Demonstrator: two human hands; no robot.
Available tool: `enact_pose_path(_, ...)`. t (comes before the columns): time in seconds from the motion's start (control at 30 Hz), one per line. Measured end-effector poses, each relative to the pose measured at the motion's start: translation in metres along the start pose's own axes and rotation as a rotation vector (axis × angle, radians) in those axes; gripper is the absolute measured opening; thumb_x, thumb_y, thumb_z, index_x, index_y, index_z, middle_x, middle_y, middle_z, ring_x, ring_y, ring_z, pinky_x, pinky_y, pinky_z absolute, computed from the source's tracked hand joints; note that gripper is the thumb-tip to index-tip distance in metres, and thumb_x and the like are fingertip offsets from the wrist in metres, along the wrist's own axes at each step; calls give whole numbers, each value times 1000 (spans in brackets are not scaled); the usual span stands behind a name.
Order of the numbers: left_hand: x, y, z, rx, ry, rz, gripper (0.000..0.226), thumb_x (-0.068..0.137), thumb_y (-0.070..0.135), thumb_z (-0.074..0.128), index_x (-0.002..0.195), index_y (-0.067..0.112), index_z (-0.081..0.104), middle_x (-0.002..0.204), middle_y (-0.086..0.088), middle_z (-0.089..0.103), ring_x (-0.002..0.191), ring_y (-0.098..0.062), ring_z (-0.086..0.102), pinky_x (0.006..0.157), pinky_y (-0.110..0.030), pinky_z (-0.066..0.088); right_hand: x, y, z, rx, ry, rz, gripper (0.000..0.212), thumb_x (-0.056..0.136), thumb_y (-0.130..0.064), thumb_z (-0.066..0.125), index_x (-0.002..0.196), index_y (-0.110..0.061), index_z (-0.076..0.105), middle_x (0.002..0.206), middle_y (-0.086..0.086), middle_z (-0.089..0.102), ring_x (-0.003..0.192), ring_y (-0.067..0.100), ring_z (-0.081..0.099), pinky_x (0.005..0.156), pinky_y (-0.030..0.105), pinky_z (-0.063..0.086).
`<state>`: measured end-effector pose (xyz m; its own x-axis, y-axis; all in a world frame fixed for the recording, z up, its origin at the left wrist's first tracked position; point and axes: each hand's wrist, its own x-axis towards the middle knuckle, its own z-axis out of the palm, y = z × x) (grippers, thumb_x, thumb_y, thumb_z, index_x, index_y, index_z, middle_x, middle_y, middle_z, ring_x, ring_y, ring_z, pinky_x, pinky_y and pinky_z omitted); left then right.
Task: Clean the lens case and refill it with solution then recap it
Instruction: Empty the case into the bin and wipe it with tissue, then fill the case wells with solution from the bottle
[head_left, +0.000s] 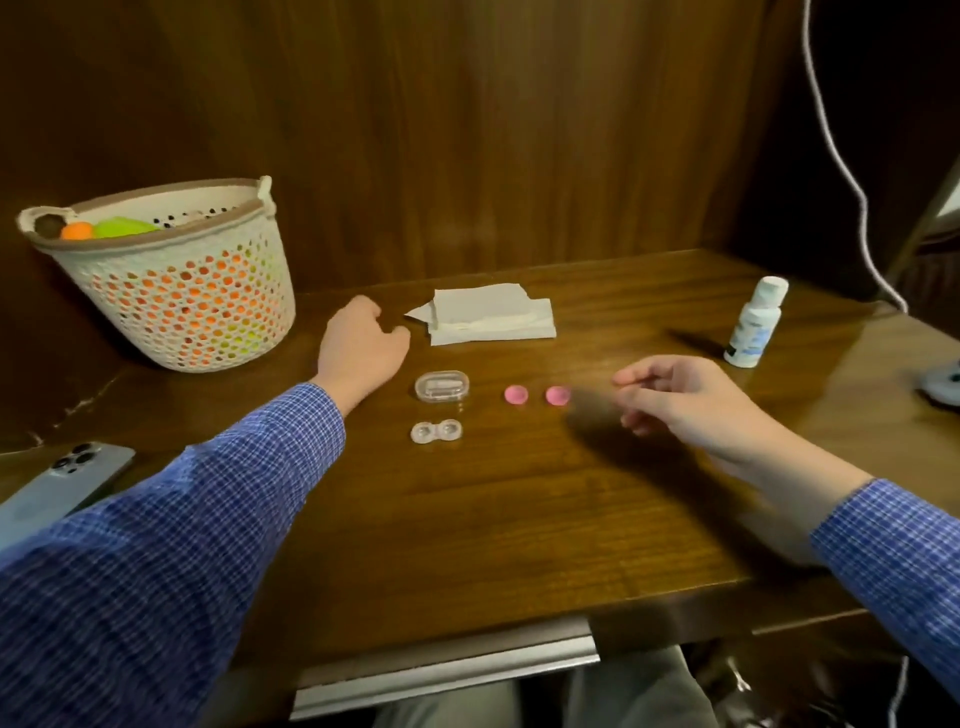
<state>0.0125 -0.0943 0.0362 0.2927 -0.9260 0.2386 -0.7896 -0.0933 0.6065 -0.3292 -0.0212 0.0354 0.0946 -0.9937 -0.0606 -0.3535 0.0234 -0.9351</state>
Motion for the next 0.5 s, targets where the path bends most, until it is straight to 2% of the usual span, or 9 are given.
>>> enact_pose_path(0.07,-3,30,8,-48,-10,143,38,97,26,66,134,17,58,118,-2,67,97,-14,64,78,-22,51,-2,8,-16,-16,50,12,8,96,-8,69,100,-15,71,90,10,75,79,18,72,69,29,55)
enact_pose_path(0.17,-14,83,23,-83,-175,335,20,96,23,66,115,24,67,103,6,67,87,-12,64,72,-24,55,-3,24,-39,-31,301,1,6,93,-9,71,93,-13,66,88,9,70,81,21,66,75,35,54)
enact_pose_path(0.23,-22,117,37,-63,-309,458,12,95,25,66,107,27,68,97,8,67,82,-9,66,64,-20,55,1,33,-56,21,547,6,21,89,-14,75,102,-14,59,94,4,63,87,21,61,76,31,53)
enact_pose_path(0.3,-28,148,56,-65,-421,547,11,94,25,68,105,24,71,92,10,67,80,-4,64,59,-11,47,10,39,-74,12,703,30,49,86,-24,81,122,-17,50,108,-2,57,98,18,57,78,26,47)
enact_pose_path(0.4,-36,184,84,-88,-508,602,13,95,23,68,106,19,74,85,9,67,71,-2,60,55,-7,41,32,41,-93,-10,648,123,87,83,-31,85,151,-14,33,141,6,50,124,23,52,97,35,46)
enact_pose_path(0.47,-39,200,96,-94,-514,615,12,95,21,68,105,18,74,87,7,67,74,-4,61,59,-12,43,46,42,-96,-51,567,163,92,86,-30,84,157,-12,28,155,11,45,139,31,48,109,43,44)
enact_pose_path(0.5,-40,204,100,-102,-513,618,11,96,21,68,105,18,74,88,7,67,75,-5,61,61,-13,43,51,42,-95,-92,548,161,86,88,-29,82,155,-10,32,154,12,48,139,32,49,110,44,44)
